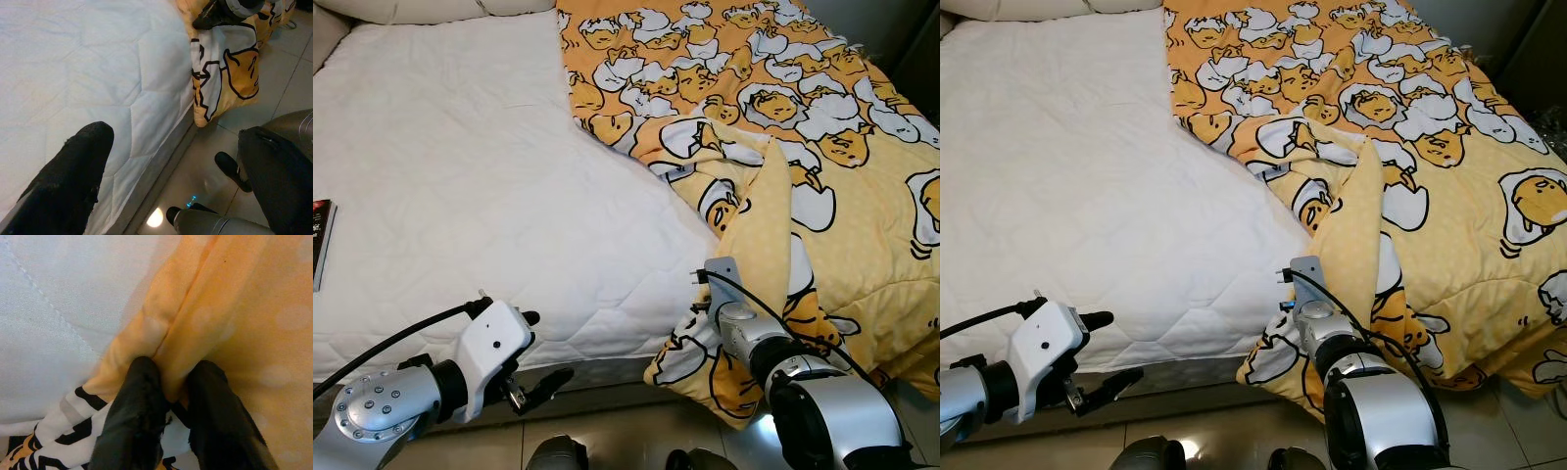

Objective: Clean up the room

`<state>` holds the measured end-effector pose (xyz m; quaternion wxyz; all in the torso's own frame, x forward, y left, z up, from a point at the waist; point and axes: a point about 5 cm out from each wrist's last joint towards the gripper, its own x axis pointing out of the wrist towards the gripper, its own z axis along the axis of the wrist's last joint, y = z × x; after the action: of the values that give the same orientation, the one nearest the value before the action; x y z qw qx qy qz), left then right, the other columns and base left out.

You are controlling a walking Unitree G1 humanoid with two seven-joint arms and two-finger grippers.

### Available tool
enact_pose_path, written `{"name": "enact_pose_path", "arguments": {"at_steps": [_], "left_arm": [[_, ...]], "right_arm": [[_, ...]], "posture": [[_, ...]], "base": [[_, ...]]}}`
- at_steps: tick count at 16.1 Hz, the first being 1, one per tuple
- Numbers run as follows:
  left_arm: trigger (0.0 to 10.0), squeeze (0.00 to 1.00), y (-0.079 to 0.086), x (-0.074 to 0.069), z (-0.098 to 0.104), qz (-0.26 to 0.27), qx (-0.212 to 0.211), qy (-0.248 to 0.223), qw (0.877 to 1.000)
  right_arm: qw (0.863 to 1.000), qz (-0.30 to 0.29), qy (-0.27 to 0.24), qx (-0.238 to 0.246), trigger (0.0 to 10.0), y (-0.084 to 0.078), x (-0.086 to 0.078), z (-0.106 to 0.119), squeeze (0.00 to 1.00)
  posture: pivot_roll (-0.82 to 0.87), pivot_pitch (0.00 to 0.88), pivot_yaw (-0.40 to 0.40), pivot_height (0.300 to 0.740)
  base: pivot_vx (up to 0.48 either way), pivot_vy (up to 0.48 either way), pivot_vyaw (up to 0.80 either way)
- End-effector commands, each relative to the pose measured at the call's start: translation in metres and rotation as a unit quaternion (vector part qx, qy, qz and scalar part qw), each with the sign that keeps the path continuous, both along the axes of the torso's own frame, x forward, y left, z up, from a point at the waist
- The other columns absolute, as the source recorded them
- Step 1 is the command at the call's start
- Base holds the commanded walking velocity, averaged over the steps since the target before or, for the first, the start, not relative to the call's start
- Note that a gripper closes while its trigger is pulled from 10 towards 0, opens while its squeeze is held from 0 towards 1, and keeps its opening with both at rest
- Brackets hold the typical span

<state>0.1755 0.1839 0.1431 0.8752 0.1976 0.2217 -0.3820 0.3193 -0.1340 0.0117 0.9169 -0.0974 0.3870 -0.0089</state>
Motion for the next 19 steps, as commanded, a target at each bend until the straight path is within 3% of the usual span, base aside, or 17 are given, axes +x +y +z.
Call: {"name": "enact_pose_path", "arguments": {"at_steps": [1,6,11,12,13,14,15,17,18,19], "left_arm": [[10.0,0.1,0.001,0.001,0.001,0.003,0.002,-0.008,1.0],[10.0,0.11,-0.004,0.012,-0.005,0.003,-0.01,-0.017,1.0],[10.0,0.1,-0.004,0.023,-0.008,0.003,-0.016,-0.029,0.999],[10.0,0.1,-0.004,0.026,-0.008,0.002,-0.016,-0.032,0.999],[10.0,0.1,-0.005,0.028,-0.008,-0.002,-0.015,-0.034,0.999],[10.0,0.1,-0.005,0.03,-0.008,-0.007,-0.015,-0.034,0.999],[10.0,0.1,-0.006,0.03,-0.008,-0.008,-0.016,-0.034,0.999],[10.0,0.1,-0.007,0.031,-0.008,-0.019,-0.017,-0.032,0.999],[10.0,0.1,-0.008,0.032,-0.008,-0.023,-0.017,-0.031,0.999],[10.0,0.1,-0.008,0.034,-0.008,-0.026,-0.016,-0.031,0.999]], "right_arm": [[1.0,-0.004,0.013,0.001,0.0,-0.003,-0.003,-0.003,0.0],[0.999,0.033,0.017,0.012,0.0,-0.008,-0.002,-0.003,0.0],[0.986,0.126,0.043,0.099,0.0,-0.008,-0.012,-0.01,0.0],[0.965,0.211,0.04,0.15,0.0,-0.004,-0.016,-0.01,0.0],[0.916,0.343,0.053,0.199,0.0,0.0,-0.03,-0.011,0.0],[0.856,0.463,0.081,0.216,0.0,-0.004,-0.053,-0.016,0.0],[0.836,0.496,0.092,0.218,0.0,-0.006,-0.062,-0.018,0.0],[0.732,0.597,0.186,0.27,0.0,-0.027,-0.116,-0.022,0.0],[0.714,0.61,0.217,0.266,0.0,-0.035,-0.126,-0.025,0.0],[0.73,0.605,0.222,0.228,0.3,-0.046,-0.126,-0.034,0.0]], "posture": [[0.28,0.111,-0.008,0.74],[0.2,0.049,-0.007,0.74],[0.15,0.012,-0.002,0.74],[0.15,0.011,0.002,0.74],[0.14,0.015,0.013,0.74],[0.14,0.018,0.019,0.74],[0.14,0.018,0.019,0.74],[0.13,0.02,0.035,0.74],[0.13,0.021,0.039,0.74],[0.13,0.021,0.043,0.74]], "base": [[0.0,0.0,0.0],[0.0,0.0,0.0],[0.0,0.0,0.0],[0.0,0.0,0.0],[0.0,0.0,0.0],[0.0,0.0,0.0],[0.0,0.0,0.0],[0.0,0.0,0.0],[0.0,0.0,0.0],[0.0,0.0,0.0]]}}
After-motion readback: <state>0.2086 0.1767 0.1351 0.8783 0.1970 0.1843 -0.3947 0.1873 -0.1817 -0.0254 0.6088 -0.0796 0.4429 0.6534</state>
